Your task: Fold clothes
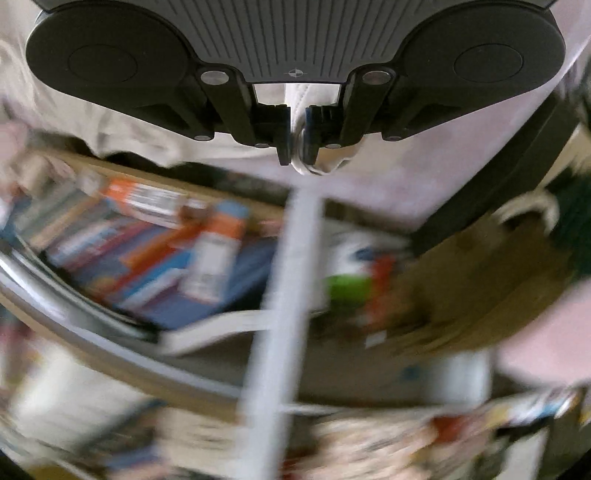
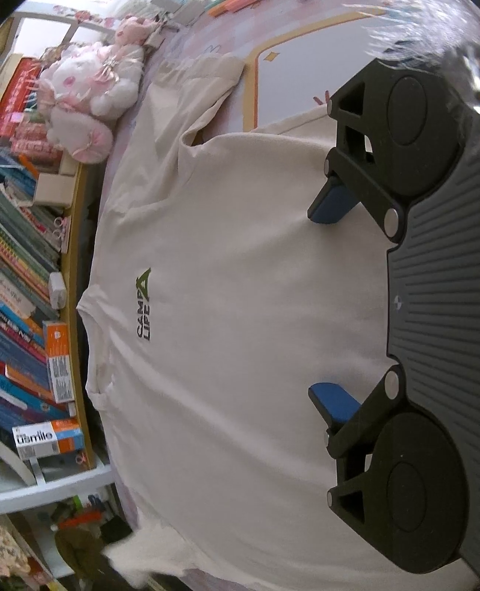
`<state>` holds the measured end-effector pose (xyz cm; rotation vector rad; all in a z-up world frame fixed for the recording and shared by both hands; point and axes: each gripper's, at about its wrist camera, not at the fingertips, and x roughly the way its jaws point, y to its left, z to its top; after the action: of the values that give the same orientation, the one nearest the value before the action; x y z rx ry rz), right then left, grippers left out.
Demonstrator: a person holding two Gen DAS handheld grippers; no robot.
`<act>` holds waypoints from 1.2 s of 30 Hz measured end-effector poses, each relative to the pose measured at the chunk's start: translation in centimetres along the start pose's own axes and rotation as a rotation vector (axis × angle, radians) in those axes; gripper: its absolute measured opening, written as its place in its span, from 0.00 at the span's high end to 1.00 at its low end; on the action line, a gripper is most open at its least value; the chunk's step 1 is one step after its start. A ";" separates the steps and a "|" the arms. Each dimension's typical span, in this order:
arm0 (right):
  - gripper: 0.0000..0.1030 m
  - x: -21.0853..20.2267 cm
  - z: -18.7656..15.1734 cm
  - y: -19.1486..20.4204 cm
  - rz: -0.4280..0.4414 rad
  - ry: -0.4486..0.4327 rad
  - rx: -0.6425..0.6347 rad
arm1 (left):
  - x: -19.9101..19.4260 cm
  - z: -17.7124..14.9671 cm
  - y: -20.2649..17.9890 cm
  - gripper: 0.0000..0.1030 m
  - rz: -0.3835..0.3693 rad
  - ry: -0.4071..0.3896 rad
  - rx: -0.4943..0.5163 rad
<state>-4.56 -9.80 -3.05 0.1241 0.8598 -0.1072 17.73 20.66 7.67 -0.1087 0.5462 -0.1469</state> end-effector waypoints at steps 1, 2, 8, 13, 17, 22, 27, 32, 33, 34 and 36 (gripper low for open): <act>0.07 0.0 -0.1 -0.1 0.008 -0.005 -0.006 | 0.0 -0.3 -1.9 0.95 -0.020 0.006 0.042; 0.07 0.0 -0.2 -0.1 0.016 -0.009 -0.011 | 0.0 -0.7 -3.7 0.95 -0.039 0.013 0.083; 0.05 -0.2 -0.6 -0.7 0.068 -0.037 -0.044 | 2.5 -6.1 -12.9 0.89 -0.133 0.149 0.303; 0.02 -0.2 -0.7 -1.0 0.109 -0.041 -0.106 | 4.7 -10.1 -16.1 0.69 -0.064 0.268 0.402; 0.01 -0.1 -0.6 -1.4 0.144 -0.048 -0.136 | 2.7 -10.5 -15.3 0.48 -0.085 0.215 0.375; 0.00 0.0 -0.7 -1.5 0.167 -0.057 -0.175 | 1.8 -7.6 -12.4 0.44 -0.046 0.106 0.220; 0.00 0.0 -0.7 -1.6 0.181 -0.064 -0.208 | 6.5 -5.0 -11.6 0.45 0.111 0.141 0.207; 0.00 -0.1 -0.8 -1.7 0.194 -0.067 -0.236 | 10.9 -4.3 -11.4 0.66 0.242 0.229 0.250; 0.00 0.0 -0.8 -1.7 0.196 -0.068 -0.241 | 11.4 -4.3 -11.4 0.81 0.254 0.242 0.262; 0.00 -0.1 -0.8 -1.7 0.198 -0.069 -0.244 | 11.9 -4.4 -11.4 0.87 0.265 0.255 0.275; 0.00 -0.1 -0.8 -1.8 0.202 -0.071 -0.241 | 12.0 -4.5 -11.7 1.00 0.270 0.253 0.305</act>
<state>-5.44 -11.47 -3.59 -0.0197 0.7789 0.1798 24.25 6.82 -0.62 0.2835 0.7777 0.0213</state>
